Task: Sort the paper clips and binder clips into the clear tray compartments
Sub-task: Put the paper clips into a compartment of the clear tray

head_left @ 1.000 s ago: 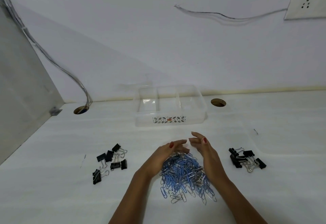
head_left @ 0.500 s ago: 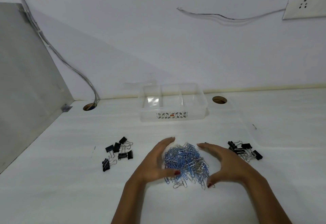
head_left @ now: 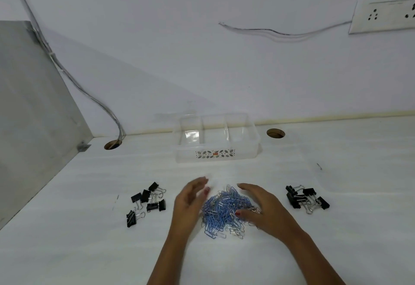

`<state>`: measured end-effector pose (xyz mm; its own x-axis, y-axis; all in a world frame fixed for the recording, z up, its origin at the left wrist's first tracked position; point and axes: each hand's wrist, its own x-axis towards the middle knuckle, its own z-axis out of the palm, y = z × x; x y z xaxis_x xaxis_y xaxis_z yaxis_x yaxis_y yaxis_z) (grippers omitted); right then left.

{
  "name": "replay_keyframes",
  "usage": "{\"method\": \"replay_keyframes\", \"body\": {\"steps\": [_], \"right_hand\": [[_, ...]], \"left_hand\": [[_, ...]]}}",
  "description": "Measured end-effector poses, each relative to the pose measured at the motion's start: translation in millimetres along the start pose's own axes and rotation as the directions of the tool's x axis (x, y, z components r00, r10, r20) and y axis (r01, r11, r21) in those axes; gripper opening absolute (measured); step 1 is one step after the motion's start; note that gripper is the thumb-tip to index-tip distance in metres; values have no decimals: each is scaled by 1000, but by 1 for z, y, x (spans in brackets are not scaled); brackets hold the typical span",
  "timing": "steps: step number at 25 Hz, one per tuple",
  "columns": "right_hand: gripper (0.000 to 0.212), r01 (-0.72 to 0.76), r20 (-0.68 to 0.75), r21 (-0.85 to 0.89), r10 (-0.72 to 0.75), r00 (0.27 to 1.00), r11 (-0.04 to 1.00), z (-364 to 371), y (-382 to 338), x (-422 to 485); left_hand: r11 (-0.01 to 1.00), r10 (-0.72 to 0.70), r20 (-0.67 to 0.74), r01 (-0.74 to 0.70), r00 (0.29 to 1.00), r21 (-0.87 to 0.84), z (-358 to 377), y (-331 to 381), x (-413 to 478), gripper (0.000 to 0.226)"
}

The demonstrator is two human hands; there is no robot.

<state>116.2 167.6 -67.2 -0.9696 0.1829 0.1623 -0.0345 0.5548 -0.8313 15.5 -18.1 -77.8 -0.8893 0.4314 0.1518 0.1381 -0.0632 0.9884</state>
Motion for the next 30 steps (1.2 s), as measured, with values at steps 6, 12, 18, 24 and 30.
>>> {"method": "replay_keyframes", "body": {"steps": [6,12,18,24,30], "right_hand": [[78,211,204,-430,-133,970,878,38,-5,17],[49,313,94,-351,-299,950,883,45,16,30],[27,322,55,-351,-324,944,879,46,16,34],[25,331,33,-384,-345,938,862,49,15,30],[21,295,-37,-396,-336,941,870,48,10,17]], "left_hand": [[891,296,-112,-232,949,390,6,3,35,39],[543,240,-67,-77,968,836,6,14,114,68],[554,210,-142,2,967,832,18,16,108,35],[602,274,-165,-35,947,798,30,19,63,22],[545,226,-191,39,955,838,39,24,42,27]]}}
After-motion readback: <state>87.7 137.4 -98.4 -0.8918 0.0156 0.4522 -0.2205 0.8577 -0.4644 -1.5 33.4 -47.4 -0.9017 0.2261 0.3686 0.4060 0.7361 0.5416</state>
